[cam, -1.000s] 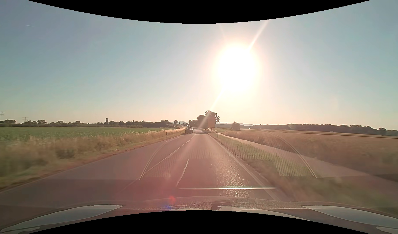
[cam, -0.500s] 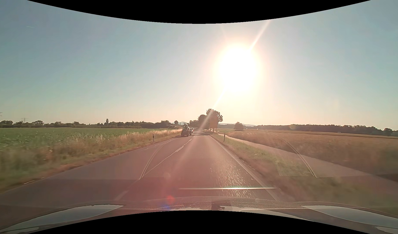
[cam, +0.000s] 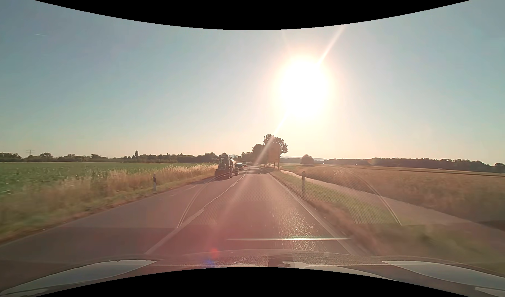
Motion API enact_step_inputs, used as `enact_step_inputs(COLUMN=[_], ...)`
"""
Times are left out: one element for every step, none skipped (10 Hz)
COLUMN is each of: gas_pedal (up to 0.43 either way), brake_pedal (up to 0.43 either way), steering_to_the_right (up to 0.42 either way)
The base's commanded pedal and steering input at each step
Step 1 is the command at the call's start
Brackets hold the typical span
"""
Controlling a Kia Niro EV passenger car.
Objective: Follow the waypoints while adhering to traffic rules and regulations
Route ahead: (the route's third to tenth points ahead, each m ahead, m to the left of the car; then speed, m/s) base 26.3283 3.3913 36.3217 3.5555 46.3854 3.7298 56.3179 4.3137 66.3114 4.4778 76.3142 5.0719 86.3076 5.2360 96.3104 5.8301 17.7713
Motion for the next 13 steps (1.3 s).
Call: enact_step_inputs(gas_pedal=[0.087,0.087,0.087,0.087,0.087,0.087,0.087,0.087,0.087,0.087,0.087,0.087,0.087], brake_pedal=[0.000,0.000,0.000,0.000,0.000,0.000,0.000,0.000,0.000,0.000,0.000,0.000,0.000], steering_to_the_right=[-0.002,-0.002,-0.002,-0.001,-0.001,-0.002,-0.002,-0.002,-0.001,-0.002,-0.002,-0.001,-0.002])
